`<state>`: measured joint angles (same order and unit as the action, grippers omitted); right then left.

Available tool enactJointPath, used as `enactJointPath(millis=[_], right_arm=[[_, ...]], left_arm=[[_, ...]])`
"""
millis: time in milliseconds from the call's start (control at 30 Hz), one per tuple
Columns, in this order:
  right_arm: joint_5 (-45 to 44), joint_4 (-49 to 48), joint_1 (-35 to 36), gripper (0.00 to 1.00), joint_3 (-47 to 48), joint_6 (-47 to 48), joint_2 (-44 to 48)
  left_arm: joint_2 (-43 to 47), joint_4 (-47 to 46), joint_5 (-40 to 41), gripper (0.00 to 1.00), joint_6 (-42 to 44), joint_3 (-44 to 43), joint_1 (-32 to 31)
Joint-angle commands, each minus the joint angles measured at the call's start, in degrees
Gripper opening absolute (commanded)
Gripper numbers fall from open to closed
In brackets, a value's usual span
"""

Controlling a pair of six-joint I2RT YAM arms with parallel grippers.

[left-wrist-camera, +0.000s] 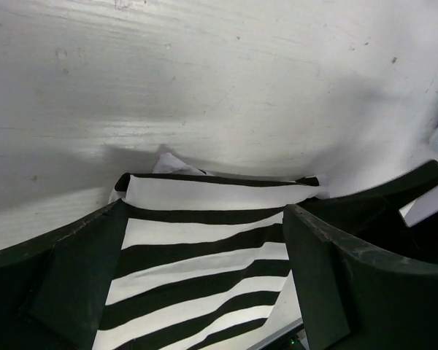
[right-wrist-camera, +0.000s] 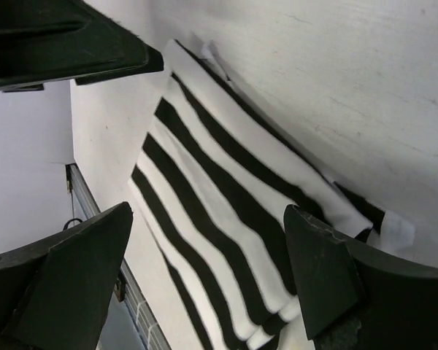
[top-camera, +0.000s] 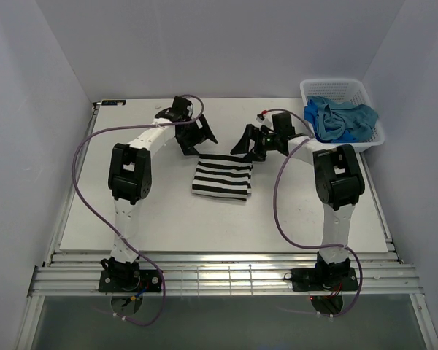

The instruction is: Fold and stack the tank tops

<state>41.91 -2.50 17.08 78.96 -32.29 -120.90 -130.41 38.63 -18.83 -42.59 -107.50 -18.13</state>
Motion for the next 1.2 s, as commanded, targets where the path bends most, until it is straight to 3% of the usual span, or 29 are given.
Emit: enactJointPath(millis=[0, 267, 467, 867, 1167], right_arm=[[-2.2, 2.4, -0.4, 0.90, 0.0, 4.4, 11.1], [-3.7, -3.4, 5.2, 0.90, -21.6, 1.0, 28.7], [-3.9, -10.7, 10.0, 0.90, -30.8, -2.6, 31.6], [-5.6, -13.9, 10.9, 0.90, -34.1, -3.7, 22.4], [-5.4, -14.1, 8.1, 0.90, -39.1, -2.1, 22.3]], left_arm=[[8.0, 1.4, 2.7, 0.98, 1.6, -1.0, -0.4], [21.9, -0.4, 2.9, 0.98, 0.0, 18.4, -4.2], [28.9, -7.4, -0.2, 0.98, -2.4, 32.1, -6.6], [22.6, -9.4, -0.2, 0.98, -2.1, 37.2, -6.5], [24.6, -7.0, 3.1, 0.98, -1.4, 40.8, -5.6]])
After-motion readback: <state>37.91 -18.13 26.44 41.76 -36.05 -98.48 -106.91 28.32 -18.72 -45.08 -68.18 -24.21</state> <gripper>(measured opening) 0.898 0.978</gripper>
